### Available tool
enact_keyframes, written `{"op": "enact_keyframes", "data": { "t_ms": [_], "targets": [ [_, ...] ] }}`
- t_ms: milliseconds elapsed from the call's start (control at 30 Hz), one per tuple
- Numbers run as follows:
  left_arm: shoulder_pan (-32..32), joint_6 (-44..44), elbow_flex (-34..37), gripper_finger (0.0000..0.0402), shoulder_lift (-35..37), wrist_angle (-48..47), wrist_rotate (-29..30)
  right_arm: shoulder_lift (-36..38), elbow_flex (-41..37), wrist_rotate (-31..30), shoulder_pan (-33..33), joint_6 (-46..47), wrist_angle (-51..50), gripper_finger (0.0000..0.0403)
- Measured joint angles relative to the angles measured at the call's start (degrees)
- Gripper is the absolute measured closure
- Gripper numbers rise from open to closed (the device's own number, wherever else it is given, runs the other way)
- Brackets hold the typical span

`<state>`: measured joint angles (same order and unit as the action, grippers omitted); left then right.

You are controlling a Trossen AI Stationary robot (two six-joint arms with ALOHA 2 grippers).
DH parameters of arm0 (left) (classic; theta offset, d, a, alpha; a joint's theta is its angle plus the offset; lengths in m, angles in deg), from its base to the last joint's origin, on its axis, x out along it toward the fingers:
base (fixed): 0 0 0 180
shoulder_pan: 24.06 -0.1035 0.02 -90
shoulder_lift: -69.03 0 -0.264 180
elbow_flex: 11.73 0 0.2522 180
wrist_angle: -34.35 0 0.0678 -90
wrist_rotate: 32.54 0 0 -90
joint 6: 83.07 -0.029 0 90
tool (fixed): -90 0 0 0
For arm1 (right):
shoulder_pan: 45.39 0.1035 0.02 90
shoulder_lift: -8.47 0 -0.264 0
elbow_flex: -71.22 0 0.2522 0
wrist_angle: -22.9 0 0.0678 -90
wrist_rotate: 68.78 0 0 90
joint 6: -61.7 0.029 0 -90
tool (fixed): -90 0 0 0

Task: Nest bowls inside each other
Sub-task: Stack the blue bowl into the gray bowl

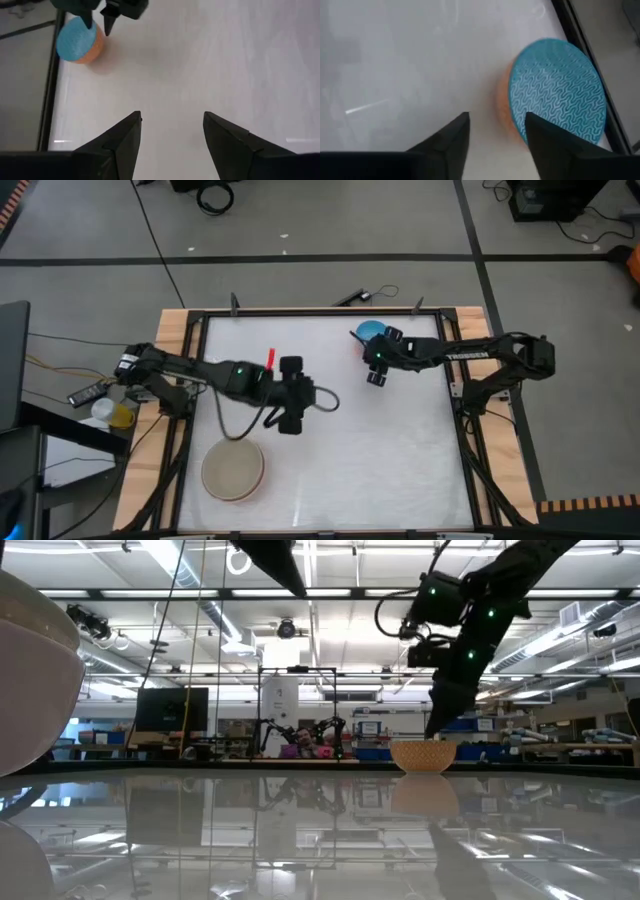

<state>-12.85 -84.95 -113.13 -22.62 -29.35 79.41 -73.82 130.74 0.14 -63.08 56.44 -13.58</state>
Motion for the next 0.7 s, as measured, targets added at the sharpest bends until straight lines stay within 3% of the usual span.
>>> {"op": "enact_keyframes", "data": {
  "t_ms": [133, 233, 367, 567, 700],
  "targets": [
    [-3.70, -4.60, -0.08, 0.0184, -1.09, 1.99, -2.65, -2.68, 0.00, 3.66, -3.64, -2.05, 0.36, 0.0176],
    [-6.20, -6.78, -0.06, 0.0184, -2.26, 3.91, -4.89, -5.17, 0.00, 3.94, -5.38, -2.93, 1.68, 0.0185],
    [-9.00, -9.59, -0.07, 0.0184, -3.58, 5.07, -7.09, -7.82, 0.00, 3.36, -6.92, -5.00, 5.08, 0.0240],
    [-12.65, -13.30, 0.00, 0.0198, -5.69, 5.23, -10.61, -8.51, 0.00, 7.97, -7.62, -4.62, 6.55, 0.0376],
    [-14.17, -14.46, 0.06, 0.0221, -6.98, 4.33, -12.72, -6.12, -0.04, 17.48, -4.72, -3.95, 4.83, 0.0377]
  ]
}}
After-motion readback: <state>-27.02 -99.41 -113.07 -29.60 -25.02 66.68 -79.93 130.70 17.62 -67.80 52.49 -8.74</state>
